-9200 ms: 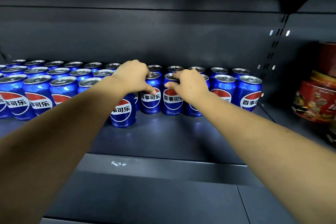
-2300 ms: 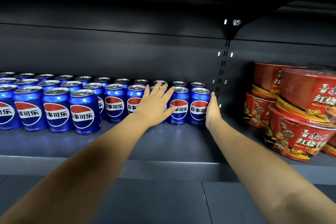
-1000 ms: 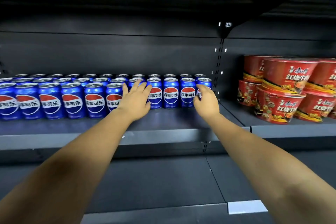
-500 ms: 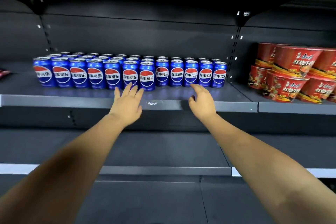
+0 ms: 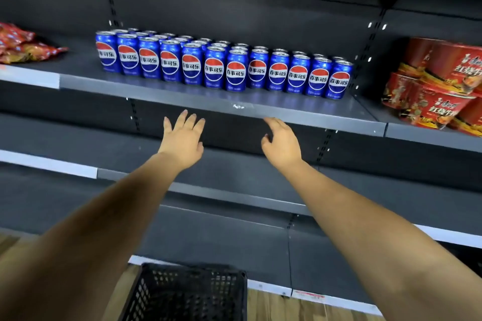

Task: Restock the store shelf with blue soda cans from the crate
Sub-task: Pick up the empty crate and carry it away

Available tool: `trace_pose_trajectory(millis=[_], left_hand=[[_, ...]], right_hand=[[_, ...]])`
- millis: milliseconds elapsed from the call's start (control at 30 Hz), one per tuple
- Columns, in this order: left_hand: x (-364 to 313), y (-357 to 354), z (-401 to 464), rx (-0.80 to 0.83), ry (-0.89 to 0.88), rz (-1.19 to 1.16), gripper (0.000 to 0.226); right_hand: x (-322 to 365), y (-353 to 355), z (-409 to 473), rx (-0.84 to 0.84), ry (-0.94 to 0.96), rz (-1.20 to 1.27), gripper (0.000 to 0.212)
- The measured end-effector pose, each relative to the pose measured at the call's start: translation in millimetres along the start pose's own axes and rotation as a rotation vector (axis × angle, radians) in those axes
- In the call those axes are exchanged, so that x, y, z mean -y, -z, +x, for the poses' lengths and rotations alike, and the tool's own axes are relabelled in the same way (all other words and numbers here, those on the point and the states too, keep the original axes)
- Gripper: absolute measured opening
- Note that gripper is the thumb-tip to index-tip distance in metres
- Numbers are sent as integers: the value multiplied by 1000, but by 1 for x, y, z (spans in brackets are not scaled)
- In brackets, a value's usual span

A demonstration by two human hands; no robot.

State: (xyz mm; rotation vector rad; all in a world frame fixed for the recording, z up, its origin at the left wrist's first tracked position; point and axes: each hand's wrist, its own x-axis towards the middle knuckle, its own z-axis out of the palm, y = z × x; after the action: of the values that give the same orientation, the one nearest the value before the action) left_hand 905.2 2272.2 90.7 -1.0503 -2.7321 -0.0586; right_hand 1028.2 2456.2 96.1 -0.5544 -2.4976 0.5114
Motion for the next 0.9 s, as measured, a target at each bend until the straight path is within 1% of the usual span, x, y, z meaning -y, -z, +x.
trace_pose_trajectory(millis=[133,233,300,400,500,600,733,900], left_hand=[[-15,-16,-32,57,25,-35,60],[-24,-30,-62,114,74,-45,59],[-24,-43,-85,145,114,-44,57],[-17,-61,-121,190,169,-86,54],[-1,-76,-152,222,245,-140,54],[19,-93,-174,255,323,-141,56],[53,-114,-195,295,450,-182,51],[95,-130,-211,336,603,-183,51]], right_hand=[[-1,-4,-27,67,14,37,49],[0,-13,-50,132,-21,98,50],[3,-22,-64,174,-56,156,50],[12,-42,-84,240,-64,169,50],[23,-65,-104,332,-50,166,49],[37,-91,-114,410,-38,169,48],[62,-130,-112,472,-26,179,46],[98,-178,-99,580,65,177,46]])
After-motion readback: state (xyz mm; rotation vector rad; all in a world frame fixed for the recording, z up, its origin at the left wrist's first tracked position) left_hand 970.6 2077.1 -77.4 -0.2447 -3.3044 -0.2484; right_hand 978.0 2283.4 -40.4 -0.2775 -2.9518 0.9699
